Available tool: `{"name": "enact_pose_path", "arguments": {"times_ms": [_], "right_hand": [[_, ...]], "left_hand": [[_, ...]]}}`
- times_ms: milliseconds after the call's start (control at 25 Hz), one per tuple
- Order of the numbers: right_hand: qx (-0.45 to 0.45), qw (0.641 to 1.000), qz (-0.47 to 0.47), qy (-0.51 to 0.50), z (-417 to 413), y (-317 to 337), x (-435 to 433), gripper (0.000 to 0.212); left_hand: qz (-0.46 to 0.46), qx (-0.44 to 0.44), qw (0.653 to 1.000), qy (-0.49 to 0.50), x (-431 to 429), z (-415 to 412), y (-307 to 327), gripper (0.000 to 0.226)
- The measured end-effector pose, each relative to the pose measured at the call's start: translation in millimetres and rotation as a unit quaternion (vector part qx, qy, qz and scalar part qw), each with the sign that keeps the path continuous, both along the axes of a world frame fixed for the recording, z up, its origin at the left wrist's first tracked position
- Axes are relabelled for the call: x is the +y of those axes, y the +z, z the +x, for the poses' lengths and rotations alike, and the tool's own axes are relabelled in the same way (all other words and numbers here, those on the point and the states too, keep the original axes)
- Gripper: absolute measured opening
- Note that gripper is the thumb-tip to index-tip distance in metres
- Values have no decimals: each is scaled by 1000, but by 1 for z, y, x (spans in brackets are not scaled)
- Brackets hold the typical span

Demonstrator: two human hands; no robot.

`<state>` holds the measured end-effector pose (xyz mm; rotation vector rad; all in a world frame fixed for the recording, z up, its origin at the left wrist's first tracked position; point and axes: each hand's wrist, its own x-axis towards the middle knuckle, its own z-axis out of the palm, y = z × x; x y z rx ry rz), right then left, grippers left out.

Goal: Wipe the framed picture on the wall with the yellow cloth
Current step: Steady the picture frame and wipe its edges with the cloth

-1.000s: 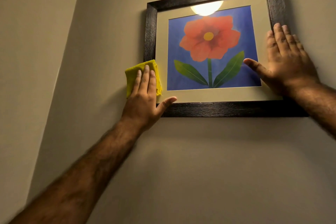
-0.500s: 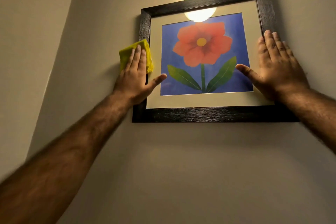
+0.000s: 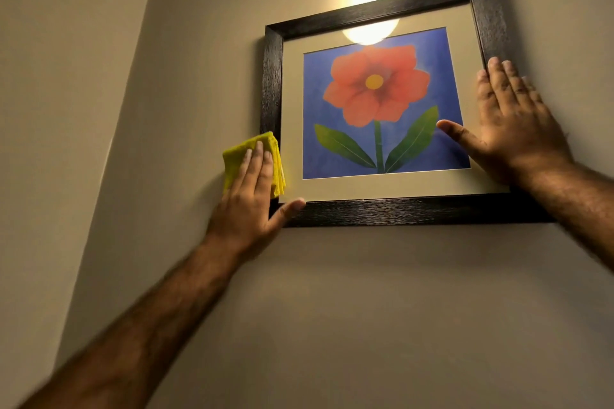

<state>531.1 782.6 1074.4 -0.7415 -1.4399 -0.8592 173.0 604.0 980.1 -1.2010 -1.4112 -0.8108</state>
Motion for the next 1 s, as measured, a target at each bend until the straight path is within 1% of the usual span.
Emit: {"name": "enact_pose_path", "arguments": {"times_ms": [200,320,400,600,680,800,920,1000], "right_hand": [[-1,1000,3,-7,0,0,-1,108],[0,1000,4,-10,1,0,0,108],[-1,1000,3,-9,1,0,-1,108],[-2,1000,0,-7,1,-1,-4,109],[-3,1000,-2,-4,0,0,-5,108],[-1,1000,-4,-2,0,0,-6,107],[2,1000,-8,-6,1,1,-5,108],[-2,1000,-8,-5,0,1,-5,108]], "left_hand": [[12,-50,999,-15,6,10,122,102],[7,-56,998,-20,7,13,148,100],[11,-52,998,-28,7,12,137,99],[11,-25,999,-40,7,3,52,100],[0,-36,998,-50,4,3,39,97],[10,-46,997,-68,-11,12,54,82],[46,-28,996,-76,-31,13,83,43],[50,-58,994,-83,-39,9,102,30]]}}
